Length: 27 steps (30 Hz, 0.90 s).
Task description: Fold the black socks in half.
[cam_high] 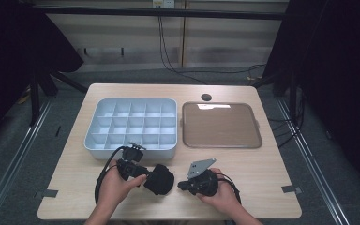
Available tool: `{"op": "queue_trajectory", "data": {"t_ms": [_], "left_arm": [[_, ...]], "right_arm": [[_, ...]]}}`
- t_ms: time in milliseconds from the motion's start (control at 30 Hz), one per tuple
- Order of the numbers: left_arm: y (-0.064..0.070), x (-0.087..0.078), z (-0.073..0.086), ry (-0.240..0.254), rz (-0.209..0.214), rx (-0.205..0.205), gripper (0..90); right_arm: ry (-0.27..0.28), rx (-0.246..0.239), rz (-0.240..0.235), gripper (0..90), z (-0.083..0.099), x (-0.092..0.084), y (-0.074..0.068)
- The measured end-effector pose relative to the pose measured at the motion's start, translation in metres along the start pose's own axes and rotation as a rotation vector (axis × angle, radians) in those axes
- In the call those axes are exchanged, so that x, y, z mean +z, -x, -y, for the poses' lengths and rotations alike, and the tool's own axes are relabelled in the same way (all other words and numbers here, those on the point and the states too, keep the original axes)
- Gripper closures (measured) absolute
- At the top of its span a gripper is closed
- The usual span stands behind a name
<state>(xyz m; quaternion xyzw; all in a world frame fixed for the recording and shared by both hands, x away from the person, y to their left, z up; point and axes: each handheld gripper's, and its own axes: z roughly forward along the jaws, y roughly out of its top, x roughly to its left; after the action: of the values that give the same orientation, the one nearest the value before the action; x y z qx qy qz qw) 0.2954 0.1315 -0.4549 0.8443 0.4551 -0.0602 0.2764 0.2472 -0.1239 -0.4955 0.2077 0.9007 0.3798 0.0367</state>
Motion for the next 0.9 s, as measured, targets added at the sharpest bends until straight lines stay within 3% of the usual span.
{"op": "queue_trajectory", "data": {"t_ms": [333,667,900], "left_arm": [[0.002,0.012,0.003,-0.020,-0.002,-0.009,40.8],[0.014,0.026,0.002,-0.033,-0.029,0.015,37.7],[0.018,0.029,0.003,-0.032,-0.030,0.005,42.2]], "right_arm": [[-0.014,-0.037,-0.022,88.6,-0.006,0.010,-0.002],[-0.009,-0.039,-0.020,89.1,-0.007,0.012,-0.003],[-0.006,-0.027,-0.018,89.3,-0.006,0.012,-0.004]]}}
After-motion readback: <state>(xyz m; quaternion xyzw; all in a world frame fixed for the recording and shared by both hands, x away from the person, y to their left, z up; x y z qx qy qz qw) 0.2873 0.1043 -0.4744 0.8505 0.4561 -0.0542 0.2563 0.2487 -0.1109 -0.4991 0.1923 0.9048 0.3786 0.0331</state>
